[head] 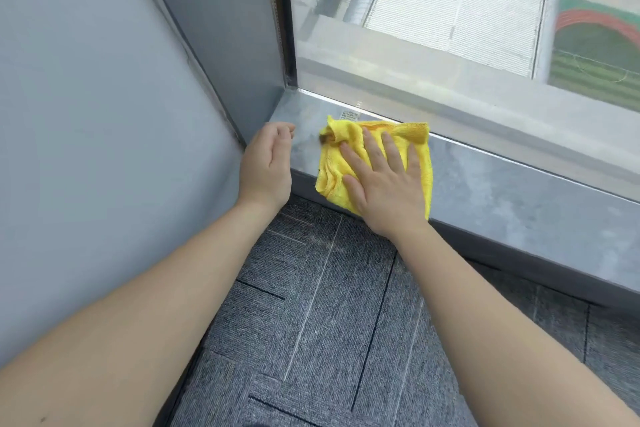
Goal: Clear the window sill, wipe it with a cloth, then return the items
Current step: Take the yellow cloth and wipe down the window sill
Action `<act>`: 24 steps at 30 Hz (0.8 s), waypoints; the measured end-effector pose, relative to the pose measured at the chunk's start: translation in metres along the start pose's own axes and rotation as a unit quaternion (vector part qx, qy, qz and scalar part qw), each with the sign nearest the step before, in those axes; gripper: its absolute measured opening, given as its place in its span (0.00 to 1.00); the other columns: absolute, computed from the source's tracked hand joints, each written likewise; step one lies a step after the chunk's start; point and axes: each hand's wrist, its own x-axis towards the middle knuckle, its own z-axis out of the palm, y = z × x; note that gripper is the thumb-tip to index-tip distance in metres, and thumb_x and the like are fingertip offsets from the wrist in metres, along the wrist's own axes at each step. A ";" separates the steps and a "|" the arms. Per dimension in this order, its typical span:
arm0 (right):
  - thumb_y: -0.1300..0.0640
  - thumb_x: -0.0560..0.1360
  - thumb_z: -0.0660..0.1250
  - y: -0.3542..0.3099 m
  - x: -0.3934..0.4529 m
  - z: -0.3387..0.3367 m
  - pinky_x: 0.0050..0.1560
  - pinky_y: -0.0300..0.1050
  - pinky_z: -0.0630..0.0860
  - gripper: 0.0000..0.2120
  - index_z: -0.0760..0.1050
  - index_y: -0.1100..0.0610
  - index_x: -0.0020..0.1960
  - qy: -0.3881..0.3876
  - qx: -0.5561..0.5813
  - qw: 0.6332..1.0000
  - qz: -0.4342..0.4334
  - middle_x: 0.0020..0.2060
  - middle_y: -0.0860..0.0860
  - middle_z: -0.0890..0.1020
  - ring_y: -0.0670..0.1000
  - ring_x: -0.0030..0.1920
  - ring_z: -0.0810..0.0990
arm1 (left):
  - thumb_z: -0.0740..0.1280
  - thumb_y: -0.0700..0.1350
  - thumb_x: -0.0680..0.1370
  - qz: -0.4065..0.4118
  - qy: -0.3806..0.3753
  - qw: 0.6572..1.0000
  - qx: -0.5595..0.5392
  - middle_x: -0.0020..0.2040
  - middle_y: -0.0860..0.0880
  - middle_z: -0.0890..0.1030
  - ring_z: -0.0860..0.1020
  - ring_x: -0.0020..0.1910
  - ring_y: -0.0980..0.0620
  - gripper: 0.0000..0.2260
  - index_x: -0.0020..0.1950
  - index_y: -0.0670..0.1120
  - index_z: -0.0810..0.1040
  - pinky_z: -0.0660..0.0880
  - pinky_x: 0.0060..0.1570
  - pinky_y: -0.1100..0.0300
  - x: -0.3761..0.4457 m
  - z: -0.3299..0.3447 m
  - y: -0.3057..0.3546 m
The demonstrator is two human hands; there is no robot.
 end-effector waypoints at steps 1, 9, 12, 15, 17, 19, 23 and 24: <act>0.39 0.76 0.38 0.011 -0.005 0.001 0.74 0.60 0.39 0.27 0.46 0.41 0.75 -0.002 -0.006 1.000 0.010 0.77 0.47 0.46 0.54 0.77 0.42 | 0.51 0.55 0.71 0.001 -0.002 1.000 0.007 0.54 0.41 0.79 0.75 0.57 0.46 0.24 0.53 0.39 0.75 0.68 0.60 0.54 0.002 0.003 0.000; 0.39 0.77 0.49 0.031 -0.001 0.003 0.69 0.70 0.38 0.27 0.50 0.44 0.74 0.019 0.102 0.952 0.287 0.77 0.48 0.45 0.58 0.76 0.39 | 0.53 0.47 0.72 0.059 -0.092 0.981 0.161 0.55 0.42 0.79 0.72 0.59 0.45 0.19 0.53 0.41 0.78 0.62 0.54 0.62 0.014 0.022 0.003; 0.39 0.76 0.49 0.015 0.020 0.005 0.66 0.74 0.37 0.29 0.50 0.48 0.75 0.037 0.137 0.926 0.351 0.77 0.52 0.45 0.62 0.75 0.38 | 0.50 0.50 0.72 0.099 -0.119 0.966 0.208 0.56 0.42 0.80 0.72 0.60 0.43 0.22 0.54 0.41 0.77 0.64 0.62 0.54 0.018 0.034 0.000; 0.40 0.76 0.49 0.004 0.034 0.006 0.66 0.75 0.38 0.31 0.50 0.53 0.75 0.048 0.147 0.913 0.378 0.77 0.56 0.44 0.62 0.75 0.38 | 0.47 0.52 0.72 0.120 -0.149 0.951 0.241 0.60 0.42 0.79 0.72 0.62 0.43 0.26 0.57 0.41 0.76 0.64 0.64 0.52 0.019 0.040 -0.005; 0.40 0.76 0.50 0.002 0.036 0.008 0.67 0.73 0.38 0.32 0.49 0.53 0.75 0.047 0.140 0.924 0.352 0.77 0.57 0.44 0.62 0.76 0.39 | 0.49 0.47 0.73 0.103 -0.160 0.952 0.240 0.63 0.41 0.77 0.70 0.65 0.43 0.23 0.60 0.40 0.74 0.62 0.67 0.53 0.020 0.041 -0.007; 0.40 0.76 0.50 0.004 0.033 0.010 0.69 0.71 0.37 0.31 0.47 0.50 0.75 0.044 0.119 0.952 0.280 0.77 0.56 0.44 0.60 0.76 0.39 | 0.50 0.45 0.72 0.100 -0.162 0.954 0.231 0.63 0.40 0.76 0.71 0.65 0.43 0.22 0.60 0.39 0.74 0.62 0.67 0.53 0.021 0.041 -0.006; 0.41 0.78 0.47 0.024 0.016 0.012 0.71 0.65 0.36 0.27 0.44 0.43 0.75 0.009 0.051 0.992 0.114 0.77 0.50 0.43 0.55 0.77 0.39 | 0.50 0.46 0.72 0.088 -0.154 0.955 0.236 0.63 0.40 0.76 0.70 0.64 0.43 0.22 0.60 0.40 0.74 0.62 0.64 0.55 0.023 0.048 -0.001; 0.41 0.78 0.46 0.035 0.011 0.011 0.72 0.63 0.36 0.26 0.44 0.42 0.75 -0.005 0.034 0.995 0.089 0.77 0.48 0.42 0.54 0.77 0.39 | 0.50 0.47 0.72 0.090 -0.154 0.955 0.236 0.63 0.41 0.76 0.70 0.64 0.42 0.23 0.60 0.40 0.74 0.62 0.65 0.54 0.024 0.053 0.001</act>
